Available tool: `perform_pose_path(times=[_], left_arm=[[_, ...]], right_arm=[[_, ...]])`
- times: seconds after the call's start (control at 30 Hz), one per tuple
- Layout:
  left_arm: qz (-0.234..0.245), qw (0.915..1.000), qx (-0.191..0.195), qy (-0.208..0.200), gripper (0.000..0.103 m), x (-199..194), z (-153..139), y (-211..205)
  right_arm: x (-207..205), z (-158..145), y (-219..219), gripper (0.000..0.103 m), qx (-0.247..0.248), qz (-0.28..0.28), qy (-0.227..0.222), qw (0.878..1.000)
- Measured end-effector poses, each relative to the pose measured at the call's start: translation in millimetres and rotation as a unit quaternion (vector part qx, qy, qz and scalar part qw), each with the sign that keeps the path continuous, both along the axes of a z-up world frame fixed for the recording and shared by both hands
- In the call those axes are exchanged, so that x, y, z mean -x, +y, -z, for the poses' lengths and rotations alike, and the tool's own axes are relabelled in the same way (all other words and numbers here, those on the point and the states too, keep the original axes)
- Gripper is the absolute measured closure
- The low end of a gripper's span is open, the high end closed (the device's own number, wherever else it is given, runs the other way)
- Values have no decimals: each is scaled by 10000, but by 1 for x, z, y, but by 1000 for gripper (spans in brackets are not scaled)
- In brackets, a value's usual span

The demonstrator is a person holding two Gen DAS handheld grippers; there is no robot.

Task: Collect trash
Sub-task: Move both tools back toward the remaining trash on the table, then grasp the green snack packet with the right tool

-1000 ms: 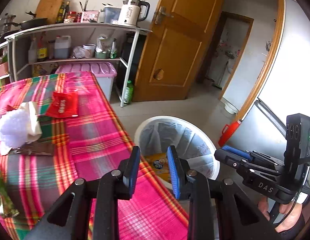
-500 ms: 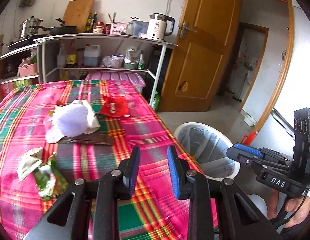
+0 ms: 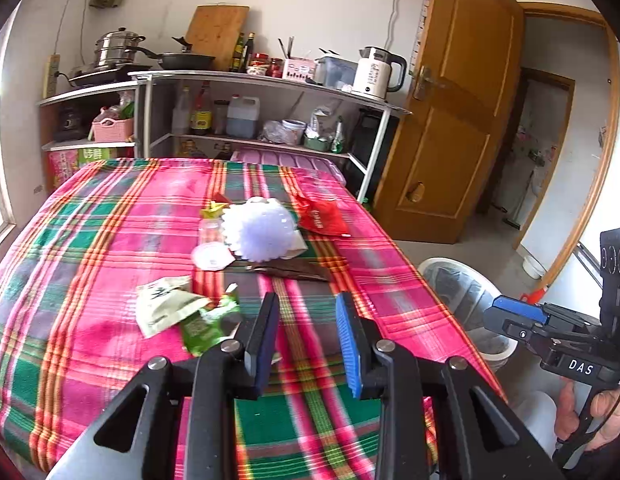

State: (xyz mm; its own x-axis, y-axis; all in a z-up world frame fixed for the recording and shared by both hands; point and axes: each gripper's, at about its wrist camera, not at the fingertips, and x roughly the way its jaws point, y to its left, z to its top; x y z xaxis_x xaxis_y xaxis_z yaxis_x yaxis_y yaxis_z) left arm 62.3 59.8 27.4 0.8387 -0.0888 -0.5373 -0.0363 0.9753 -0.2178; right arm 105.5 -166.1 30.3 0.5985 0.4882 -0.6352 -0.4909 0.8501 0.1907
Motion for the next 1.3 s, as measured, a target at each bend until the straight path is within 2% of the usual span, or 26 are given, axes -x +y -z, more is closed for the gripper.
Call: perform_pose_path(times=[0.47,0.57,0.97,1.23,1.27,1.3], left_arm=[[-633,9979,31,122,65,14,15,66],[-709,9974,73,136,61,15,18,75],[-1005,9943,288,188,57,18,29,116],[-1058,9931,457,235,55,12,33,129],[-1034,9931,492,244,55,11,34,128],[-1003,9933,523,249,55,8,34,127]], right_arm=[[-8,8,68,59,42,-729,169,9972],[-11,12,86,59,43,-891,240,9957],[-30,38,157,59,46,-1473,644,9870],[-44,57,179,60,62,-1595,982,9823],[-44,59,179,64,75,-1611,991,9819],[-45,60,180,74,82,-1638,999,9814]])
